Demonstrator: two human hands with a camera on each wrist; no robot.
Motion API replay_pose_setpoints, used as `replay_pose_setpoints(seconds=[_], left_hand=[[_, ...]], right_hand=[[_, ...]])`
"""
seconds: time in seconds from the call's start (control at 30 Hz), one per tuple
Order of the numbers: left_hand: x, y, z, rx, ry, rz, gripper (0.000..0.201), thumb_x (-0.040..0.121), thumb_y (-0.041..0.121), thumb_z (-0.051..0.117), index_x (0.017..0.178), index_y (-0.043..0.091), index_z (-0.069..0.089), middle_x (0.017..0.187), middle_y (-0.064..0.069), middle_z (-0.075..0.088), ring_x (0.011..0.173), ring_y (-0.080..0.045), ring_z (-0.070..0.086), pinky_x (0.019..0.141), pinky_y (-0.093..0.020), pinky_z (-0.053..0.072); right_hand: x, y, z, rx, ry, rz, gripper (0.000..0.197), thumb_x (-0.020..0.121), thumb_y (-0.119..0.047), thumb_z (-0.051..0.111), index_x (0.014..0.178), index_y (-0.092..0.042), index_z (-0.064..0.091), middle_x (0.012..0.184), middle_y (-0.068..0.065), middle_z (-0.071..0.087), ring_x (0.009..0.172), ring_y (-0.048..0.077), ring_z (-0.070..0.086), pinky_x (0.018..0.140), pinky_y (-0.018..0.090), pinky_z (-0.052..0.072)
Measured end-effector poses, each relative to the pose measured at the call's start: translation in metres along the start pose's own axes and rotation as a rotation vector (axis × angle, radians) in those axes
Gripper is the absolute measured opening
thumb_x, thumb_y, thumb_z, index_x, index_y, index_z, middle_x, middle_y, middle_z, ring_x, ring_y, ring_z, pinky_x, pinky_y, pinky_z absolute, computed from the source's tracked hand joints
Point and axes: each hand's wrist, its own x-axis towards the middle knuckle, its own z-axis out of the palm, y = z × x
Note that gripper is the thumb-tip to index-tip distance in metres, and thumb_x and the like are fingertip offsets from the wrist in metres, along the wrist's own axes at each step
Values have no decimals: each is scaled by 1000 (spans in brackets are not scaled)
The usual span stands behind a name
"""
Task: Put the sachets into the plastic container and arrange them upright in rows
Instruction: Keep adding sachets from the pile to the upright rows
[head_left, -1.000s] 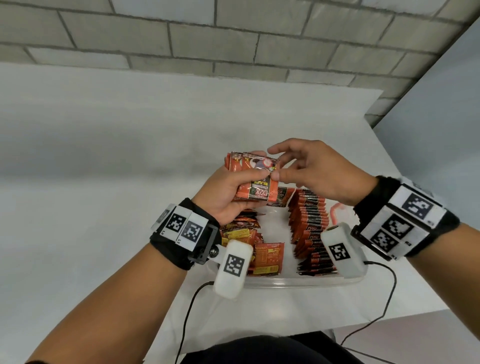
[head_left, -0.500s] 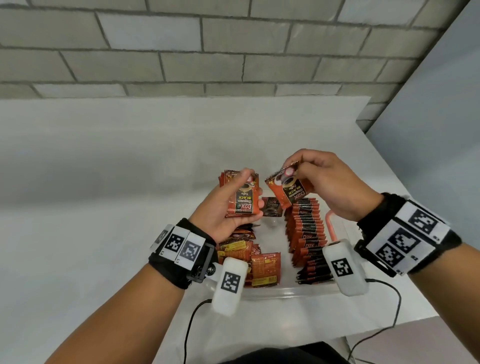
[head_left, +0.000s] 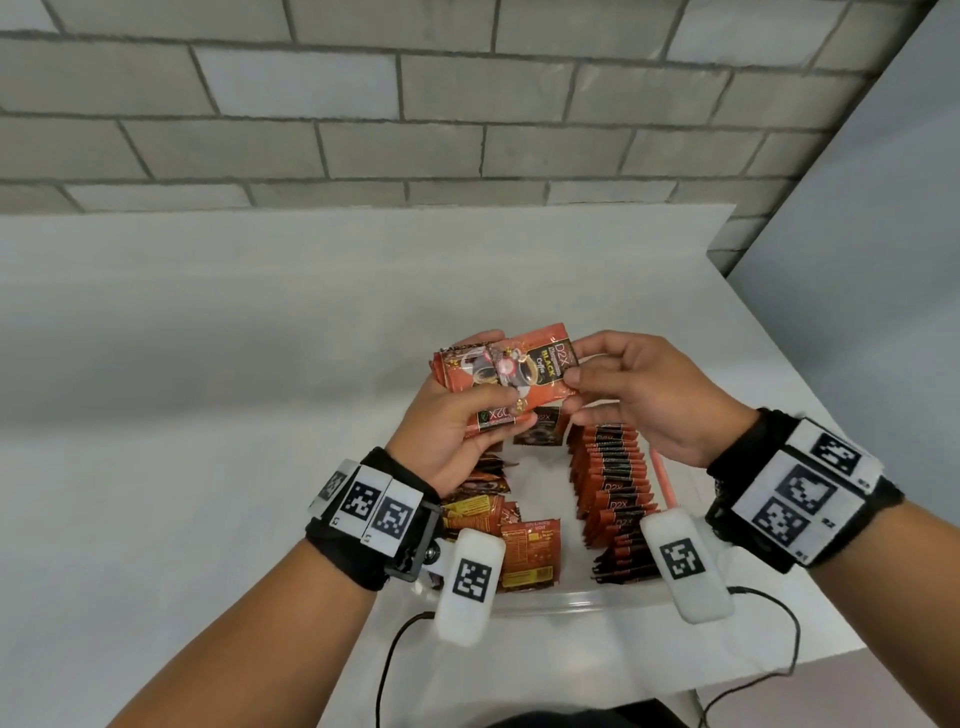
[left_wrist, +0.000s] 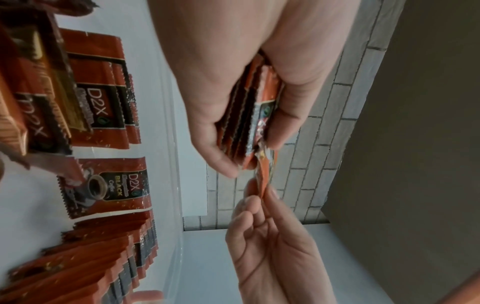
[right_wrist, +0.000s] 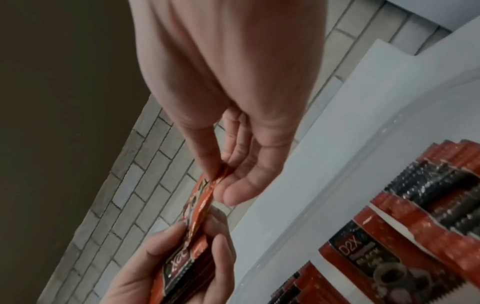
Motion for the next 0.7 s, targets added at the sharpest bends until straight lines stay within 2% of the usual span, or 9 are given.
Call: replay_pose_setpoints(seconds=[0.07,0.13,0.2,0.27,0.33,0.43,0.57,0.63,0.7], left_hand=[[1,3,-2,15,52,7,38,72,3,64,107,17,60,108,-12,67,100,-29,63,84,-43,53],[3,8,-6,-13,179,53,25,77,9,65,100,15,60,94,-9,64,87,-24,62,81,-38,50],[5,13,-11,-40,265,91,10,85,8,61,93,13,60,84,-5,61,76,-18,59,76,-34,49],[6,16,-15,-34,282,98,4,88,10,59,89,14,60,81,-3,60,72,-16,59,72,-32,49],[6,17,-19,-18,275,93,3,89,12,59,90,14,60,80,-2,61,70,-15,61,69,-31,50],[5,17,-22,-24,258,79,2,89,13,59,91,15,60,81,-2,62,70,-15,61,68,-31,51],[2,17,-20,-12,227,64,3,88,12,59,90,13,60,81,-3,61,69,-15,61,66,-30,51],[1,19,-19,0,219,57,5,88,11,60,92,14,59,82,-3,60,69,-15,61,66,-30,50],[1,20,-19,1,215,51,8,87,11,61,94,14,59,83,-4,60,69,-15,61,66,-31,50]], right_hand=[[4,-3,-6,-82,48,-64,14,86,-2,62,98,-10,63,74,5,71,62,14,63,61,24,57],[6,-7,-11,-305,104,-132,12,87,-4,64,94,-14,64,73,2,71,62,11,62,61,20,52],[9,-9,-16,-573,114,-164,8,87,-10,66,91,-17,66,72,-4,69,60,3,59,57,12,44],[14,-12,-18,-828,49,-137,4,87,-15,66,90,-19,66,73,-7,68,58,0,56,54,11,39],[22,-13,-17,-1056,-3,-99,3,89,-18,63,90,-19,66,84,-5,69,65,2,56,56,14,38],[32,-9,-11,-1245,-20,-114,11,91,-18,60,92,-14,70,92,-3,68,68,2,53,57,10,36],[40,7,0,-1371,-84,-87,14,91,-15,59,98,-12,71,98,2,69,89,18,62,76,25,45],[42,12,6,-1430,-93,-60,17,91,-16,57,101,-16,70,101,2,70,93,20,62,84,32,49],[44,14,11,-1506,-101,-58,19,90,-16,56,103,-19,70,104,3,69,96,22,61,86,35,48]])
